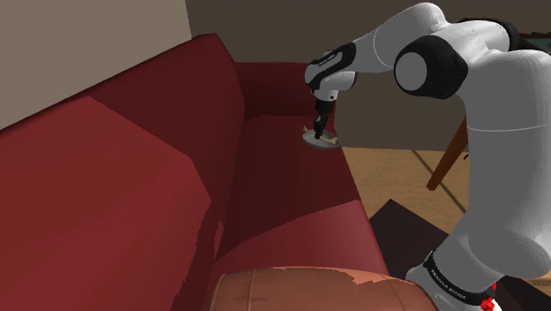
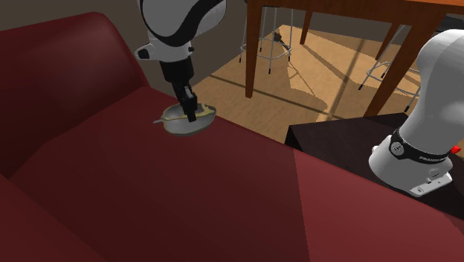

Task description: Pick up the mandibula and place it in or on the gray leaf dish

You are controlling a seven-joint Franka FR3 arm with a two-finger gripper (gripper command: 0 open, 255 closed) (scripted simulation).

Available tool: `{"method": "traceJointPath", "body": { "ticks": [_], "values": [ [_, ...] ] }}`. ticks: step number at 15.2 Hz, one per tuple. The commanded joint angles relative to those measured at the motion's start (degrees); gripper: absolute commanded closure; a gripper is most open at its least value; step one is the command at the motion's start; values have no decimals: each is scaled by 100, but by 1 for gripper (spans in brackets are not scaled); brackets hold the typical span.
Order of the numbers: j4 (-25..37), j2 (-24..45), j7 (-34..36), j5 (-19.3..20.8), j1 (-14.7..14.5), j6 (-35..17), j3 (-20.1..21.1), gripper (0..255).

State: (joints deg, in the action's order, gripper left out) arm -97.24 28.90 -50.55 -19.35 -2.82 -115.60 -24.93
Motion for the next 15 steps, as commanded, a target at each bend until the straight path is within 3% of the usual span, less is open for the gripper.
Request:
{"method": "traceJointPath", "body": {
  "ticks": [1,4,5,10,15],
  "values": [
    [-2,2,0,-2,0,-5,1,255],
    [-2,2,0,-2,0,-5,1,255],
    [-2,2,0,-2,0,-5,1,0],
    [-2,2,0,-2,0,-5,1,0],
    [436,-207,103,151,31,617,-89,0]
  ]
}}
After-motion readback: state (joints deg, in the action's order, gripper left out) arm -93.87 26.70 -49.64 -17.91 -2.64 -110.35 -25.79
